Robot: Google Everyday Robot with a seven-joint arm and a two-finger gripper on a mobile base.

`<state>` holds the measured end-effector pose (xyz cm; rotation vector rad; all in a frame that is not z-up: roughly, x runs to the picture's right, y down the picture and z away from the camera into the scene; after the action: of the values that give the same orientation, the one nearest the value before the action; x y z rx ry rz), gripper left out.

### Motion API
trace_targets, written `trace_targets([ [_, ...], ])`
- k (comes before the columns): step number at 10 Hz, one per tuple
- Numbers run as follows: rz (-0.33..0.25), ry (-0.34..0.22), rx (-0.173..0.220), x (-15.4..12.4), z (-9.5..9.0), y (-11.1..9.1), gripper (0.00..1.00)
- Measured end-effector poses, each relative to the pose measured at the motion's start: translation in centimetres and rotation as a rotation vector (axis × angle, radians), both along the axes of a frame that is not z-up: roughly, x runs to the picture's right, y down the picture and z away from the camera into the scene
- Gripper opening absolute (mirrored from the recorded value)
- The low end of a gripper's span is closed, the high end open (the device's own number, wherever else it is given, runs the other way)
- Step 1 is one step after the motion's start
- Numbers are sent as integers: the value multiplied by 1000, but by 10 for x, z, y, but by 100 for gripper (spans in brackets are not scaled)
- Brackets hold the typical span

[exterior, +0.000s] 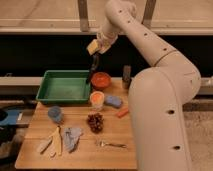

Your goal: Place brush in tray

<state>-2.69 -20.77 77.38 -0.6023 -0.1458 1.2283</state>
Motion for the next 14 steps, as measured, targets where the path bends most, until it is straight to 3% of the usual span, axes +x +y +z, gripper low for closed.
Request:
trace_targets([
  [1, -11, -27, -2, -10, 3, 6, 0],
  [2, -33, -68, 23, -30, 7, 18, 0],
  [5, -66, -103, 90, -48, 12, 38, 0],
  [9, -94, -133, 108, -69, 26, 40, 0],
  [14, -106, -116, 118, -76, 43, 33, 0],
])
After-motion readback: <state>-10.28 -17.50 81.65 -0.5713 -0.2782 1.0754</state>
